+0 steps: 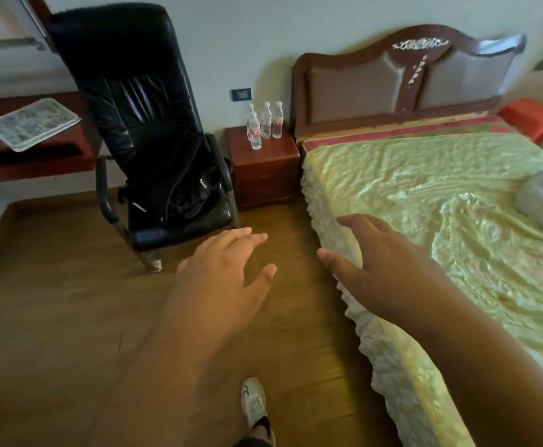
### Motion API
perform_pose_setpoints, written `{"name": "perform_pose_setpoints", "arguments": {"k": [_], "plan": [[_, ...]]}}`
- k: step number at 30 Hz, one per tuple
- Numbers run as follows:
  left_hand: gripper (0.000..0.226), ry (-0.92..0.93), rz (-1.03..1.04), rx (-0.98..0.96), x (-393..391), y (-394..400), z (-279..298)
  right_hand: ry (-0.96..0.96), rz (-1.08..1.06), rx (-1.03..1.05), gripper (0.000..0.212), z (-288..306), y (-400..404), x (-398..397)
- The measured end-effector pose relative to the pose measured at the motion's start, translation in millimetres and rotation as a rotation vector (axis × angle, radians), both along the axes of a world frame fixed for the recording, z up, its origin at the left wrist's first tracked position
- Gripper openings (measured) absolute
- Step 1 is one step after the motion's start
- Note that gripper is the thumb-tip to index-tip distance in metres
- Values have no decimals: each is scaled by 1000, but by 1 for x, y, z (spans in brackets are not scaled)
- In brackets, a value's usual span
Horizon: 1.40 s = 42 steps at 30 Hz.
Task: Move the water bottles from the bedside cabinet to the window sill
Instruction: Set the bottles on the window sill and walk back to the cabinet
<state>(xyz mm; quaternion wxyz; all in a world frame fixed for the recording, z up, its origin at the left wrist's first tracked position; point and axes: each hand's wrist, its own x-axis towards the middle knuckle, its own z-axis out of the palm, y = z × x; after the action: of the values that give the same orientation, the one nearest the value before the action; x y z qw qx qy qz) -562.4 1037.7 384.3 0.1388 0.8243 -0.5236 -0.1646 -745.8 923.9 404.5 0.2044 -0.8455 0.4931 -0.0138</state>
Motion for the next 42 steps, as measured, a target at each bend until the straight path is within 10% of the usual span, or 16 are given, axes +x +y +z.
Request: {"name": "perform_pose_setpoints", "arguments": {"k": [19,42], "plan": [[55,32,-65,-2,138,-189,-6,-18,-47,-34,69,-5,-170,125],[57,4,131,-51,119,-369,4,-74,130,19,71,-3,-405,131]]}}
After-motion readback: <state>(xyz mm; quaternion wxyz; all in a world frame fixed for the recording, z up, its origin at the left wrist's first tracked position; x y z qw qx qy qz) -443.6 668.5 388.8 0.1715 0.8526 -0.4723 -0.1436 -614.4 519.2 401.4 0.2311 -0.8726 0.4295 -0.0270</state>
